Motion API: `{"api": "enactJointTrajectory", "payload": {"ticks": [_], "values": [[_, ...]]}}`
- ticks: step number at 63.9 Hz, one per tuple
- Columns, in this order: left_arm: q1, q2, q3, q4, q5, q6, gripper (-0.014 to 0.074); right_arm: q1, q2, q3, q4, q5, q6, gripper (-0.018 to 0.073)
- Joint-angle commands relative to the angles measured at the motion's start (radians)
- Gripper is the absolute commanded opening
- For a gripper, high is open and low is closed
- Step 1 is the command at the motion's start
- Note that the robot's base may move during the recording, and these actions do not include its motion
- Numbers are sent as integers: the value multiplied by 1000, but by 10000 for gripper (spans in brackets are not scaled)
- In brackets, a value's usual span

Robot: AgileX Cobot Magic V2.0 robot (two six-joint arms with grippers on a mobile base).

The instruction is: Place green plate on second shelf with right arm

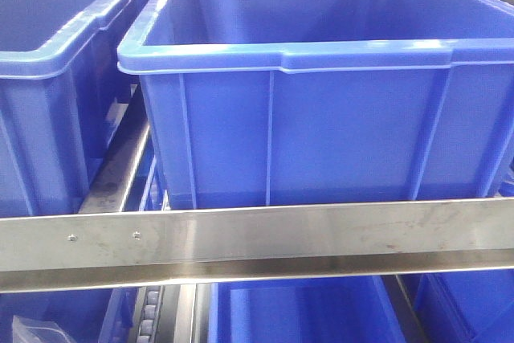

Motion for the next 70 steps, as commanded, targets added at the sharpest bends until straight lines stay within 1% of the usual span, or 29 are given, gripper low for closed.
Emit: {"api": "enactJointTrajectory", "payload": {"ticks": [1, 7, 13, 19, 22, 25, 30, 35, 46, 47, 48, 51, 55, 70], "values": [[-7, -16, 41, -8, -89, -3, 130, -1, 2, -28, -99, -23, -3, 56], [-7, -16, 41, -8, -89, -3, 130, -1, -8, -13, -131, -33, -3, 56], [-7, -16, 41, -8, -89, -3, 130, -19, -123, 63, -134, -153, -3, 56], [-7, -16, 41, -8, -89, -3, 130, -90, -282, 183, -122, -315, -2, 56], [-7, -16, 41, -8, -89, -3, 130, -156, -358, 246, -93, -386, -2, 56], [-7, -16, 41, -8, -89, -3, 130, -203, -419, 299, -67, -444, -2, 56], [-7, -16, 41, -8, -89, -3, 130, -276, -498, 398, -32, -509, -2, 56], [-7, -16, 41, -8, -89, -3, 130, -310, -562, 493, -12, -526, -2, 56], [-7, -16, 41, -8, -89, -3, 130, -296, -555, 658, 97, -589, 5, 56], [-7, -16, 41, -8, -89, -3, 130, -293, -555, 666, 104, -589, 5, 56], [-7, -16, 41, -8, -89, -3, 130, -292, -555, 663, 108, -549, 5, 56], [-7, -16, 41, -8, -89, -3, 130, -290, -555, 658, 106, -507, 5, 56], [-7, -16, 41, -8, -89, -3, 130, -290, -554, 661, 97, -497, 4, 56], [-7, -16, 41, -8, -89, -3, 130, -290, -554, 661, 43, -503, 4, 56]]}}
